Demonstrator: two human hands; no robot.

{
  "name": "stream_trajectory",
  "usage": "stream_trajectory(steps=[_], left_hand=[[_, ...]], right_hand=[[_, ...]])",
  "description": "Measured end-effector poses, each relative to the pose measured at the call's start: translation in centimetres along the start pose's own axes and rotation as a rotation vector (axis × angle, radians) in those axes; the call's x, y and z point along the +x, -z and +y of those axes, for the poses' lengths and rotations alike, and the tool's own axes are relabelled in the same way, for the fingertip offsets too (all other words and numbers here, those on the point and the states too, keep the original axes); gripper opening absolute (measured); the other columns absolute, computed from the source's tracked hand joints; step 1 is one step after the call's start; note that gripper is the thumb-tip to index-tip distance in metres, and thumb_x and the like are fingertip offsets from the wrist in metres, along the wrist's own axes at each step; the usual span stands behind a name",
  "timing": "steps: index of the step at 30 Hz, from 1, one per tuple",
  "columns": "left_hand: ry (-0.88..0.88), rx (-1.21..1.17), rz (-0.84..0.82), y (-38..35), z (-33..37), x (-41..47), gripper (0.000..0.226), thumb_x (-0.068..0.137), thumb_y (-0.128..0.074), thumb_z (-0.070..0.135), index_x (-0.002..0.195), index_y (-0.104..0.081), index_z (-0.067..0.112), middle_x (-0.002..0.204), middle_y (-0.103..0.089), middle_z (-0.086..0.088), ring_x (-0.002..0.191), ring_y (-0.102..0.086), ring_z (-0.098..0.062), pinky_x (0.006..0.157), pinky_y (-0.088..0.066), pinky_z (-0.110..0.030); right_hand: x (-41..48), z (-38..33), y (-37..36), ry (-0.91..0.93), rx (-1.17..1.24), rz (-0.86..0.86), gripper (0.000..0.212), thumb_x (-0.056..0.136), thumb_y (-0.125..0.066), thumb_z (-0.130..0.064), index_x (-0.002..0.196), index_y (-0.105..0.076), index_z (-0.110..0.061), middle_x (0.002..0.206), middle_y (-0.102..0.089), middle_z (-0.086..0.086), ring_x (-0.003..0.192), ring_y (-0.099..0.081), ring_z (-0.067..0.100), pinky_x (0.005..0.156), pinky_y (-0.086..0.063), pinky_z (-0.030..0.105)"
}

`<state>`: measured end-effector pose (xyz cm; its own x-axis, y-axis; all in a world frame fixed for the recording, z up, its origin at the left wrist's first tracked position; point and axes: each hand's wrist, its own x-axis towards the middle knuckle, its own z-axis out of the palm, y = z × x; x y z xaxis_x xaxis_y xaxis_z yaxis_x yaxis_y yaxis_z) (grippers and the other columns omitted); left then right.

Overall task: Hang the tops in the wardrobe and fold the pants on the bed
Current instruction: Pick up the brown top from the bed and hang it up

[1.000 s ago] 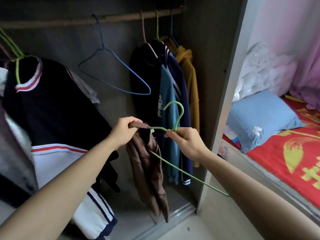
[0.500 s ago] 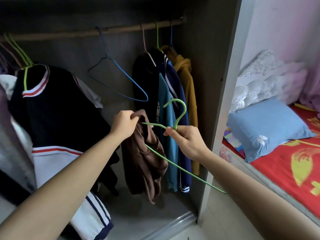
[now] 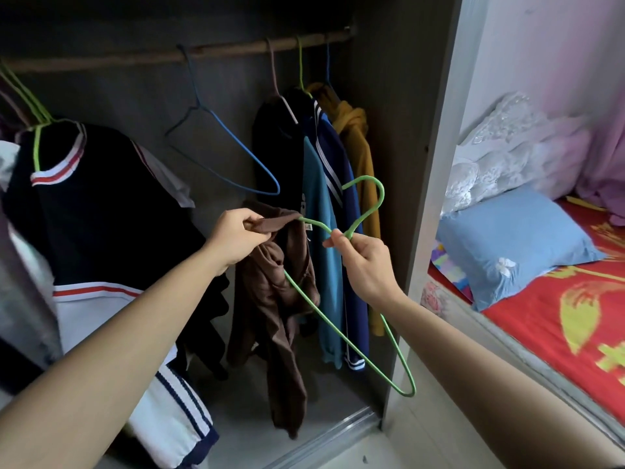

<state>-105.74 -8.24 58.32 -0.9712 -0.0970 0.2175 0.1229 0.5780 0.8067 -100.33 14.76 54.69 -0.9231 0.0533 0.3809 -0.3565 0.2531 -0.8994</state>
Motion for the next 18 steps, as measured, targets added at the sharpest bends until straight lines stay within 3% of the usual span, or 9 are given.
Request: stream_trajectory(steps=[3, 5, 7, 10, 12, 18], left_hand=[[-0.016, 0.117, 0.078, 0.3, -0.3, 0.3, 0.009, 0.083, -0.071, 0.015, 0.079, -0.068, 0.023, 0.079, -0.067, 0.0, 0.076, -0.059, -0.016, 0.068, -0.046, -0.03], [-0.035, 0.191, 0.129, 0.4, -0.1, 0.1, 0.005, 0.085, -0.064, 0.014, 0.085, -0.066, 0.018, 0.08, -0.065, -0.001, 0.077, -0.058, -0.019, 0.067, -0.045, -0.03], [-0.057, 0.215, 0.175, 0.5, 0.3, 0.0, 0.016, 0.082, -0.055, 0.005, 0.089, -0.065, 0.015, 0.082, -0.065, -0.004, 0.077, -0.059, -0.023, 0.063, -0.049, -0.029], [-0.074, 0.199, 0.179, 0.4, 0.8, -0.1, 0.031, 0.077, -0.047, -0.002, 0.091, -0.066, 0.017, 0.079, -0.064, -0.002, 0.072, -0.059, -0.022, 0.048, -0.046, -0.021], [-0.087, 0.244, 0.111, -0.2, 0.6, -0.4, 0.035, 0.075, -0.047, -0.004, 0.091, -0.068, 0.02, 0.076, -0.064, 0.001, 0.072, -0.06, -0.023, 0.055, -0.046, -0.025], [0.068, 0.125, 0.048, -0.3, -0.8, -1.0, 0.015, 0.079, -0.062, 0.0, 0.087, -0.065, 0.012, 0.081, -0.067, -0.013, 0.068, -0.065, -0.024, 0.046, -0.058, -0.038]], right_hand=[[0.1, -0.5, 0.0, 0.028, -0.012, -0.002, 0.035, 0.101, -0.052, -0.037, 0.088, -0.077, -0.015, 0.046, -0.034, -0.009, 0.045, -0.031, 0.005, 0.051, -0.028, 0.025], [-0.1, -0.6, -0.2, 0.049, -0.034, -0.031, 0.04, 0.101, -0.053, -0.034, 0.088, -0.074, -0.002, 0.041, -0.033, -0.011, 0.042, -0.032, 0.006, 0.049, -0.025, 0.019], [-0.5, 0.0, -0.5, 0.037, -0.105, -0.101, 0.046, 0.102, -0.051, -0.034, 0.09, -0.068, 0.007, 0.04, -0.034, -0.01, 0.04, -0.032, 0.007, 0.046, -0.025, 0.017], [-0.8, 1.3, -1.0, -0.076, -0.335, -0.336, 0.042, 0.103, -0.047, -0.037, 0.097, -0.074, -0.005, 0.046, -0.042, -0.008, 0.039, -0.037, 0.007, 0.045, -0.031, 0.018], [-0.5, 1.2, -0.7, -0.144, -0.347, -0.429, 0.038, 0.104, -0.046, -0.037, 0.099, -0.075, -0.013, 0.049, -0.044, -0.007, 0.038, -0.036, 0.006, 0.043, -0.032, 0.017], [0.5, -1.5, 1.6, 0.021, -0.235, -0.253, 0.037, 0.101, -0.052, -0.041, 0.085, -0.077, -0.018, 0.04, -0.037, -0.008, 0.037, -0.033, 0.006, 0.044, -0.028, 0.019]])
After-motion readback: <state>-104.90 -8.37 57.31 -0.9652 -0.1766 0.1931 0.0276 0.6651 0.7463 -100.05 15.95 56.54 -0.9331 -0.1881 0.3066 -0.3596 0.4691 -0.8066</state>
